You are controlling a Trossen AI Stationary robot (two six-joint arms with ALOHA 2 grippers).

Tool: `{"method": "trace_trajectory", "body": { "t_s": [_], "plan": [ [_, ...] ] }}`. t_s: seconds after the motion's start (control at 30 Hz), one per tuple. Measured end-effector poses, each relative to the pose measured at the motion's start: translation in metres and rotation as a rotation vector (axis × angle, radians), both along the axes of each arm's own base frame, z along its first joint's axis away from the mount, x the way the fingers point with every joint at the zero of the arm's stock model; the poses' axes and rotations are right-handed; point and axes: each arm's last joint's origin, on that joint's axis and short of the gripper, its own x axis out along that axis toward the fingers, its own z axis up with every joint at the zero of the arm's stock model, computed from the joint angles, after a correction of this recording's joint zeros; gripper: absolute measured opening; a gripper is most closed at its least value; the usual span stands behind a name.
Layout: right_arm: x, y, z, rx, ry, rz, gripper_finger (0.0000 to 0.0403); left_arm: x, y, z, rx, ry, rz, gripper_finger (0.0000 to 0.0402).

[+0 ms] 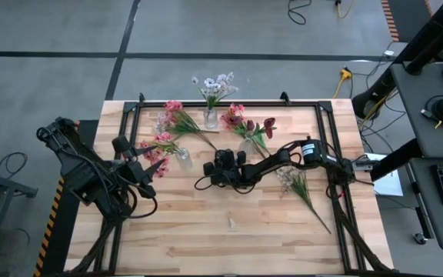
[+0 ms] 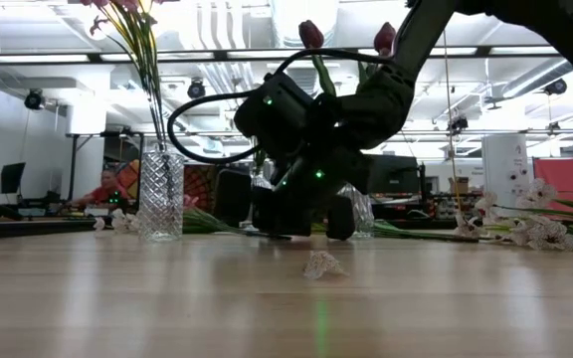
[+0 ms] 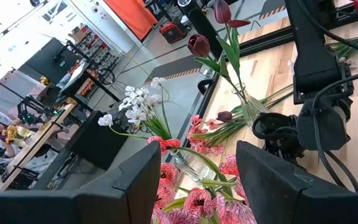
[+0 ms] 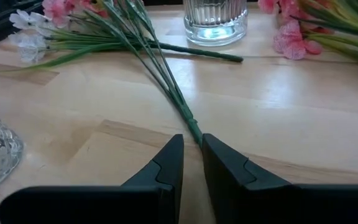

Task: Sort flowers into vase by color
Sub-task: Put the left pink flower into the bottom left transparent vase

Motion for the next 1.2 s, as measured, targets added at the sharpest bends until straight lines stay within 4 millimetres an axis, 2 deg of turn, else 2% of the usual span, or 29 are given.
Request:
{"method": "trace_trajectory", "body": {
  "t_s": [0.63,0.9,1.2],
  "plan": [
    [0.0,0.021,0.007,0.021,-0.024,0.048,0.0053,0.0,0.0,0.0,0.0,0.0,0.0,0.0192],
    [-0.006,0.033,0.007,0.02,0.036,0.066,0.0014,0.0,0.0,0.0,-0.001,-0.001,0.0,0.0192],
    [-0.015,0.051,0.011,0.035,0.091,0.086,0.0009,0.0,0.0,0.0,-0.004,-0.003,0.0,0.0192]
  ]
}}
